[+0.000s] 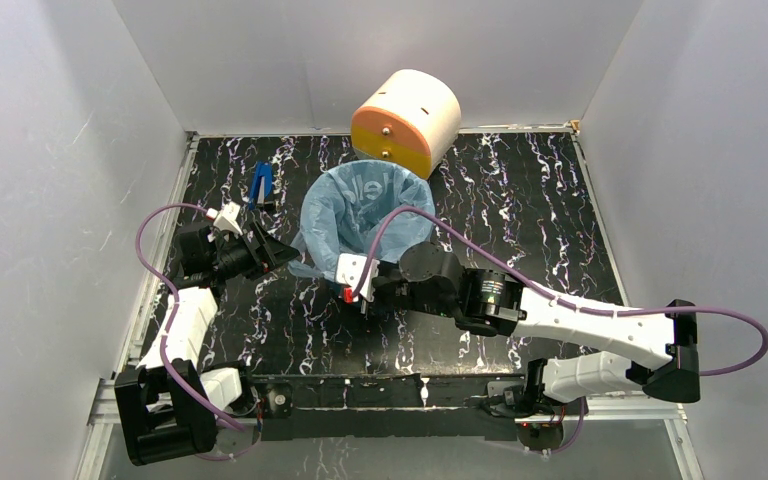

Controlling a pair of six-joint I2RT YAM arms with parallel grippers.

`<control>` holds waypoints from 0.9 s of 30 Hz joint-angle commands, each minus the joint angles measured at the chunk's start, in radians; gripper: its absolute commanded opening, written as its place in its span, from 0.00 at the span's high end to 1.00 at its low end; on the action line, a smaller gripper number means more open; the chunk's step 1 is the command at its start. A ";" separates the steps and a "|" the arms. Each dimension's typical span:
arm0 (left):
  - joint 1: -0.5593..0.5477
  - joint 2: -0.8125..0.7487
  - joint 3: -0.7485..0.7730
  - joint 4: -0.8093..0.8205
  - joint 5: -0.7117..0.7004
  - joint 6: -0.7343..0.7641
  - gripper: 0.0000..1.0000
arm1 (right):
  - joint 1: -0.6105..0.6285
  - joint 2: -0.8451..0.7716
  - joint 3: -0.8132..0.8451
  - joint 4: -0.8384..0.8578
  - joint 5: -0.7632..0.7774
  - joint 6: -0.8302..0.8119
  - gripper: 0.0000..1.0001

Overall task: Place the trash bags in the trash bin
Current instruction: Place the trash bag in the trash bin.

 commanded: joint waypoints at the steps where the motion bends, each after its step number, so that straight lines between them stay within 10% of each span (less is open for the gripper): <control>1: -0.001 -0.022 -0.010 -0.006 0.018 0.013 0.29 | 0.004 -0.015 0.027 -0.024 -0.053 0.045 1.00; 10: -0.002 -0.021 -0.011 -0.005 0.016 0.013 0.29 | 0.004 0.020 0.001 -0.111 0.042 0.151 0.98; 27: -0.001 -0.013 -0.011 -0.005 0.014 0.012 0.29 | 0.004 0.092 0.018 -0.309 -0.123 0.175 0.56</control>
